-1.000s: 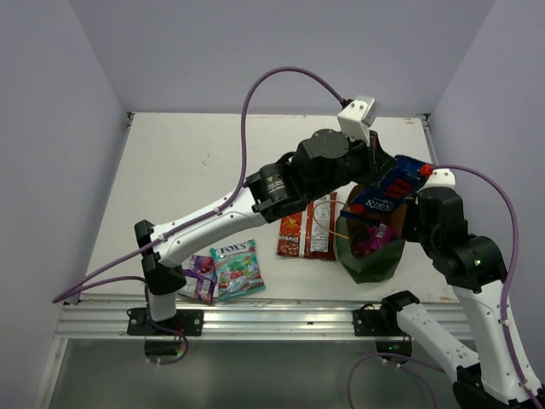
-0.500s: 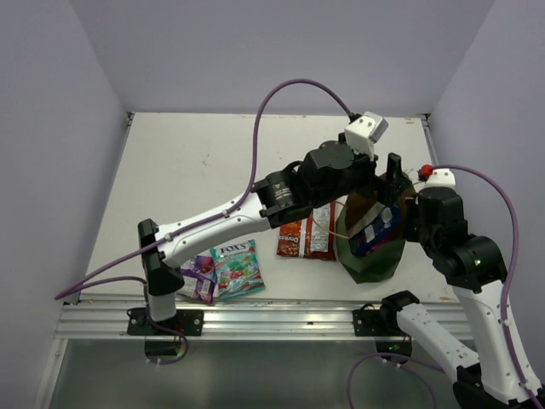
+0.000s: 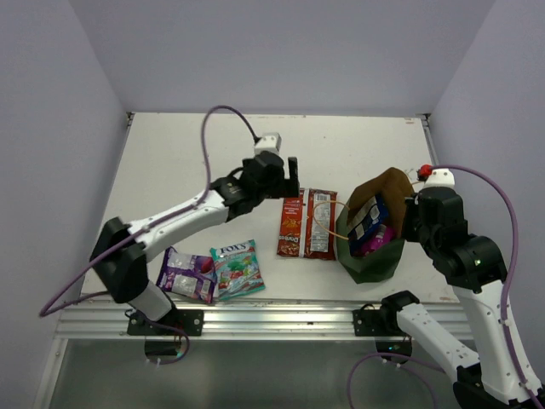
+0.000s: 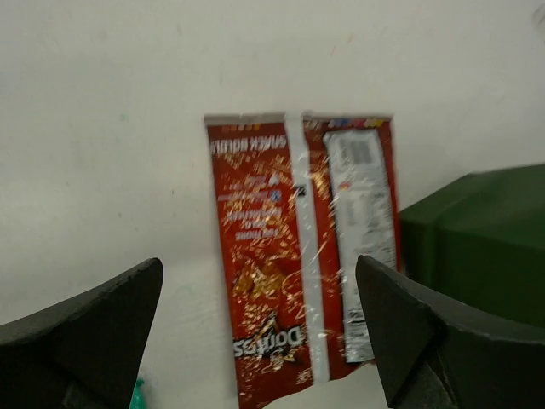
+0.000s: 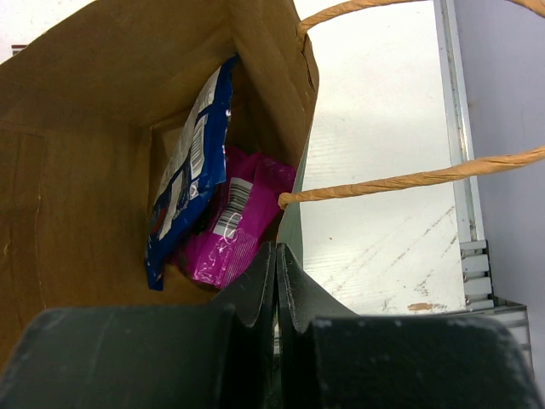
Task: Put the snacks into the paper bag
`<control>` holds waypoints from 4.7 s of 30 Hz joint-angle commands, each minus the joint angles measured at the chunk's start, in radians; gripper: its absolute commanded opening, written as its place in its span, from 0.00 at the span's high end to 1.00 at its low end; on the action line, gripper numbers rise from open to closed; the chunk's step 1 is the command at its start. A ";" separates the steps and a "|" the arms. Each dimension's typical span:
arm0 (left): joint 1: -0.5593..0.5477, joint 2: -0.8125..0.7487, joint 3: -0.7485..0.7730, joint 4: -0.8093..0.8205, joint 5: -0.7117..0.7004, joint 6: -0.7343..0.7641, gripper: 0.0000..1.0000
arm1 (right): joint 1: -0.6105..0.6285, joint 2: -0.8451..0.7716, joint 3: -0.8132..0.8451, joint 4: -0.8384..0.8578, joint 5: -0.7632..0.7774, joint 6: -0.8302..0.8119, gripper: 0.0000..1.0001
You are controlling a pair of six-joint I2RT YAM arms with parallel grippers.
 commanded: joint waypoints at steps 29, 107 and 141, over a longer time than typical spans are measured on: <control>-0.035 0.330 -0.130 0.157 0.297 -0.084 1.00 | 0.002 -0.010 0.015 0.006 -0.009 -0.025 1.00; -0.272 -0.317 -0.116 -0.460 -0.334 -0.357 0.00 | 0.002 -0.019 0.012 0.012 -0.032 -0.025 1.00; -0.256 -0.192 -0.446 -0.349 -0.198 -0.491 1.00 | 0.003 -0.012 0.001 0.031 -0.087 -0.040 1.00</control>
